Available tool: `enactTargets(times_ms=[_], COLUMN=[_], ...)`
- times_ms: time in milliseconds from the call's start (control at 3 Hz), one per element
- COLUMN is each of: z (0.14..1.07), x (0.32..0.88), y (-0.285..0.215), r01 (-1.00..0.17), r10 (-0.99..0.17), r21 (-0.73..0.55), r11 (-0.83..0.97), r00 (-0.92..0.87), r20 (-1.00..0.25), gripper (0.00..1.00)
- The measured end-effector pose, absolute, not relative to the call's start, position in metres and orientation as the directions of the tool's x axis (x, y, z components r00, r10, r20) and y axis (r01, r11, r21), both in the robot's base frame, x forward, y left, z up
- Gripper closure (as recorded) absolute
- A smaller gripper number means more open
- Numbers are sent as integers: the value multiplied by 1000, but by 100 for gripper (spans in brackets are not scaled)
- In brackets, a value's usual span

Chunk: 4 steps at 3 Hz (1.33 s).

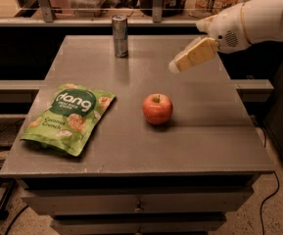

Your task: Knock redbull can over

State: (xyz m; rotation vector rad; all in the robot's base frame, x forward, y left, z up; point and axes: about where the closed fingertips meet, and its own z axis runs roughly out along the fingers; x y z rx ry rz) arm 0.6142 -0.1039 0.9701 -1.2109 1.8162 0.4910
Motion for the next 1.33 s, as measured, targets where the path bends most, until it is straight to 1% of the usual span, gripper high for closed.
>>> enactTargets(times_ms=[667, 1333], z=[965, 957], x=[679, 684], y=[-35, -28], r01=[-879, -877], r10=[-383, -396], r21=[-51, -42], r11=[474, 479], r00=[-154, -173], r20=[-911, -902], gripper=[0, 0])
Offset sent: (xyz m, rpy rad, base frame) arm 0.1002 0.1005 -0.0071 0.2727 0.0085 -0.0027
